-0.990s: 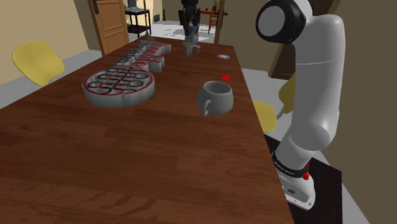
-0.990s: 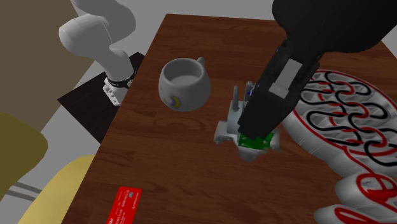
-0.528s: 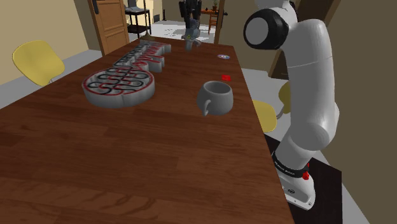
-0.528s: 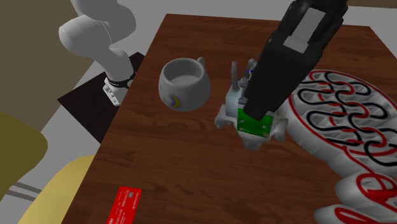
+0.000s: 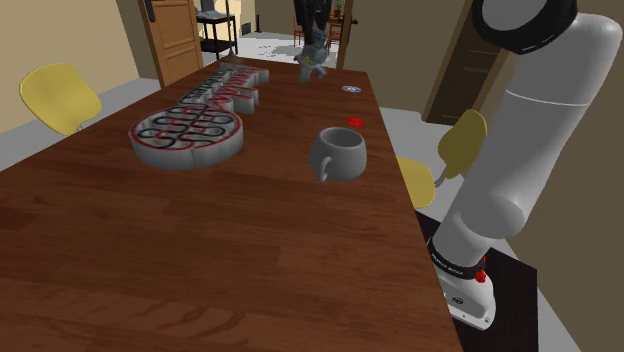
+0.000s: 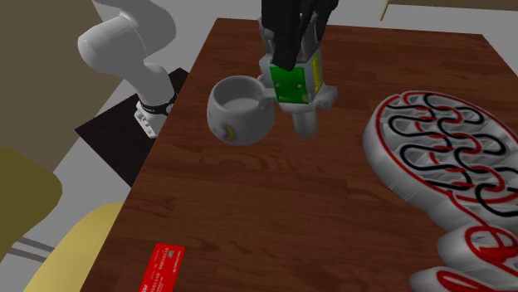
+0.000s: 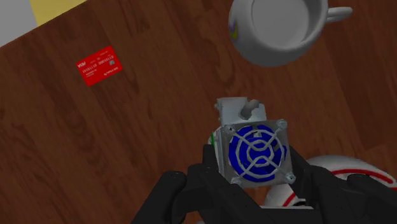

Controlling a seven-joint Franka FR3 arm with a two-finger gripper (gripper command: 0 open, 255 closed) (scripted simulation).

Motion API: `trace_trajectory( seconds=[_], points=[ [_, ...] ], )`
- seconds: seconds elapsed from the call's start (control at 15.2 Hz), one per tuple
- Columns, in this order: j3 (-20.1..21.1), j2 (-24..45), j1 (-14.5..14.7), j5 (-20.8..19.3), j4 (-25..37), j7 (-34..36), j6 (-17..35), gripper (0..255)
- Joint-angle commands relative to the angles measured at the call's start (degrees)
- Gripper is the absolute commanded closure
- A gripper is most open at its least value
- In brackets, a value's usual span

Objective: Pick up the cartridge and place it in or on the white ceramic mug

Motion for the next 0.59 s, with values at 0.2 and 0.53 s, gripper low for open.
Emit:
trace_trajectory(
  seconds=[0.2, 0.53],
  points=[
    [1.97, -11.62, 2.1, -0.2, -12.7, 4.12, 0.88, 255],
    [4.37, -20.79, 3.66, 0.53, -20.77, 8.15, -0.44, 255]
  ],
)
